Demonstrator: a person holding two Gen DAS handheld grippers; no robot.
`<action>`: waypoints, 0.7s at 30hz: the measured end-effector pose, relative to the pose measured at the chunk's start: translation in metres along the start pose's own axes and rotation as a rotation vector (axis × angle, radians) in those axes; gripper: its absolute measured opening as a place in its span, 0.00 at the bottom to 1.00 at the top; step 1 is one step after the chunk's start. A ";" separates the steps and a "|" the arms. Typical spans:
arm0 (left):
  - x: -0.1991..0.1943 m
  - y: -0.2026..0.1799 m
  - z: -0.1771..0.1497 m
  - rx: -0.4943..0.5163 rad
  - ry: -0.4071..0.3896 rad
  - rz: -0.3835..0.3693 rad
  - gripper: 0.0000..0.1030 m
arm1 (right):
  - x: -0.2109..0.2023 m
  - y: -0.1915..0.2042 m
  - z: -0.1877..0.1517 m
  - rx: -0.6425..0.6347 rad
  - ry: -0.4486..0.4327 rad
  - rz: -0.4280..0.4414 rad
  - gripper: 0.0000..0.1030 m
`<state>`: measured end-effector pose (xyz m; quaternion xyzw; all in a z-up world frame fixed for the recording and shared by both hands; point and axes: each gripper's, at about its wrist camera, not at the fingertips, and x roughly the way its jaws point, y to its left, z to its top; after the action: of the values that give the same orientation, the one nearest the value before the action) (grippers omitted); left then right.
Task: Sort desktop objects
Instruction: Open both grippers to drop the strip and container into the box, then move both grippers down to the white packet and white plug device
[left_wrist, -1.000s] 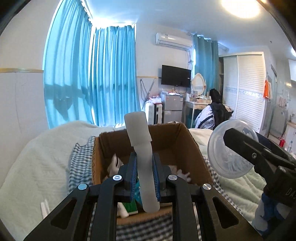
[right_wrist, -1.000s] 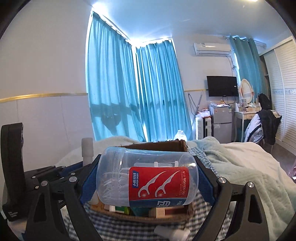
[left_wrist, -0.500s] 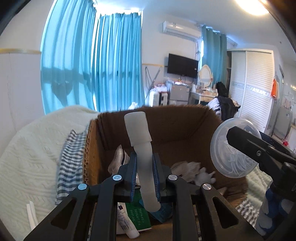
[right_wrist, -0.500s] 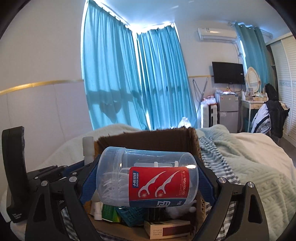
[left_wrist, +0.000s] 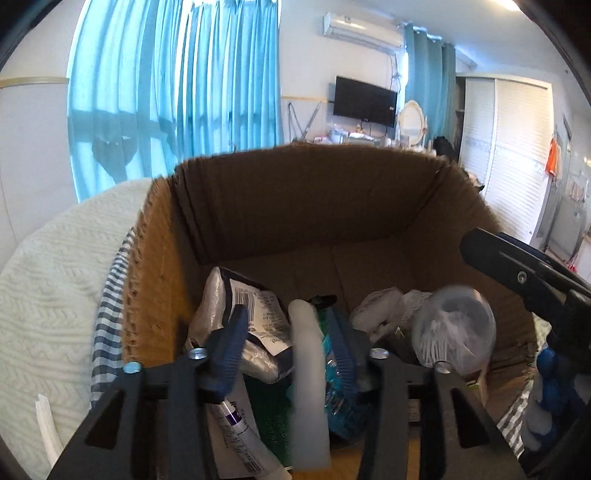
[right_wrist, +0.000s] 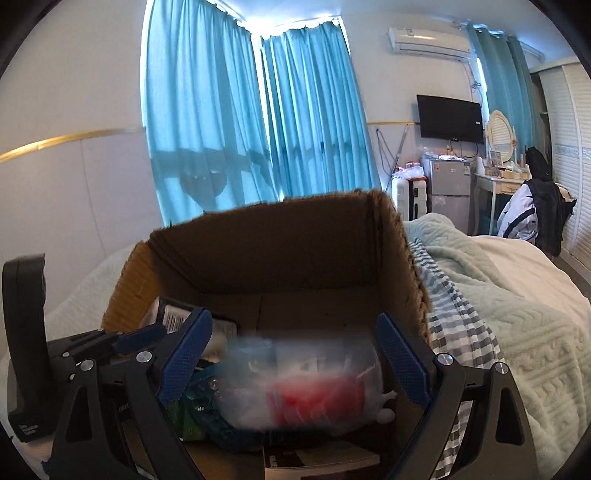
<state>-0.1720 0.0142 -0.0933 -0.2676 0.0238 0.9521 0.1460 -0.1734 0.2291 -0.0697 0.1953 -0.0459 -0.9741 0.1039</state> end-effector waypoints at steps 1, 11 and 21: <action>-0.004 -0.001 0.001 0.000 -0.013 0.009 0.60 | -0.002 0.000 0.002 0.001 -0.009 -0.004 0.89; -0.054 0.001 0.011 -0.045 -0.114 0.052 0.97 | -0.044 -0.009 0.023 0.051 -0.100 -0.036 0.96; -0.105 -0.003 0.015 -0.052 -0.168 0.071 1.00 | -0.097 -0.008 0.023 0.043 -0.131 -0.052 1.00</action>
<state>-0.0934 -0.0092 -0.0261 -0.1893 -0.0036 0.9761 0.1067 -0.0960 0.2598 -0.0138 0.1346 -0.0685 -0.9860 0.0713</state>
